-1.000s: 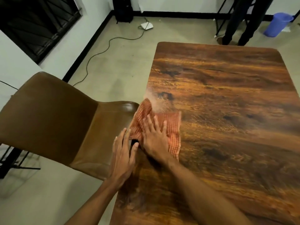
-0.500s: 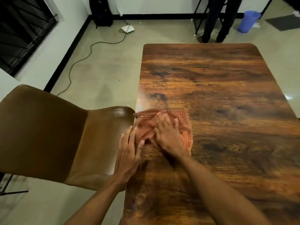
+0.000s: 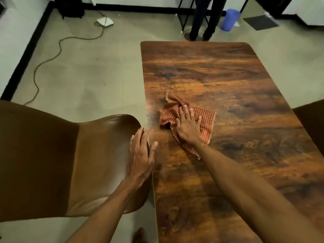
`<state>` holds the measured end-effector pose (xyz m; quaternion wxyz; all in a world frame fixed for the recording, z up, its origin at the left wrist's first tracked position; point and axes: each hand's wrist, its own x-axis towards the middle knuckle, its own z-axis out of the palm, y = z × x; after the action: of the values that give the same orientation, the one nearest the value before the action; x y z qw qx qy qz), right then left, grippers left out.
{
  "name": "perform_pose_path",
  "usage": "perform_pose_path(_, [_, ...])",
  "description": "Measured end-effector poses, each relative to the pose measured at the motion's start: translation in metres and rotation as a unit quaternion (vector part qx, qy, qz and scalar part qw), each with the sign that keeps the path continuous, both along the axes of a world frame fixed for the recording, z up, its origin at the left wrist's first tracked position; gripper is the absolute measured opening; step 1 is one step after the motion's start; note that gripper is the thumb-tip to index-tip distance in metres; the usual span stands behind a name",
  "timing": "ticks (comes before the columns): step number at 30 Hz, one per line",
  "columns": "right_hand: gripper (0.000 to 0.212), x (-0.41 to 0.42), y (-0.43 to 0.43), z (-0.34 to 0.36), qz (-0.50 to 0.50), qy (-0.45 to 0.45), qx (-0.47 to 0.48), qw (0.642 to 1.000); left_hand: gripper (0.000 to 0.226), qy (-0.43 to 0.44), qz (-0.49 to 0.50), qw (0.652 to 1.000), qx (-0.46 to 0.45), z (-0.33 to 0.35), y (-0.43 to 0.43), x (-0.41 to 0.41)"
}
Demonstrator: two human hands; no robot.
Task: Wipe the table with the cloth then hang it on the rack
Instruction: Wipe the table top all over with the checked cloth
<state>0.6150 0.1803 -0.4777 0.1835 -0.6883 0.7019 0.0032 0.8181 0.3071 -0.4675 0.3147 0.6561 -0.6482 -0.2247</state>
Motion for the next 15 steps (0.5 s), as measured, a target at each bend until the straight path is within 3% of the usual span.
perform_pose_path(5, [0.061, 0.002, 0.09, -0.011, 0.137, -0.005, -0.025, 0.99, 0.058, 0.014, -0.019, 1.0, 0.0, 0.022, 0.009, -0.03])
perform_pose_path(7, [0.059, -0.041, 0.09, -0.01, 0.117, -0.005, -0.037, 0.992, 0.059, 0.015, -0.018, 1.0, -0.004, 0.027, 0.013, -0.045])
perform_pose_path(11, [0.058, -0.15, 0.077, 0.004, -0.06, 0.005, -0.014, 0.998, 0.062, 0.004, -0.03, 0.999, -0.014, 0.034, 0.024, -0.081])
perform_pose_path(15, [0.06, -0.169, 0.098, 0.0, 0.046, 0.006, -0.018, 0.999, 0.065, -0.024, -0.038, 0.999, 0.021, 0.032, 0.044, -0.16])
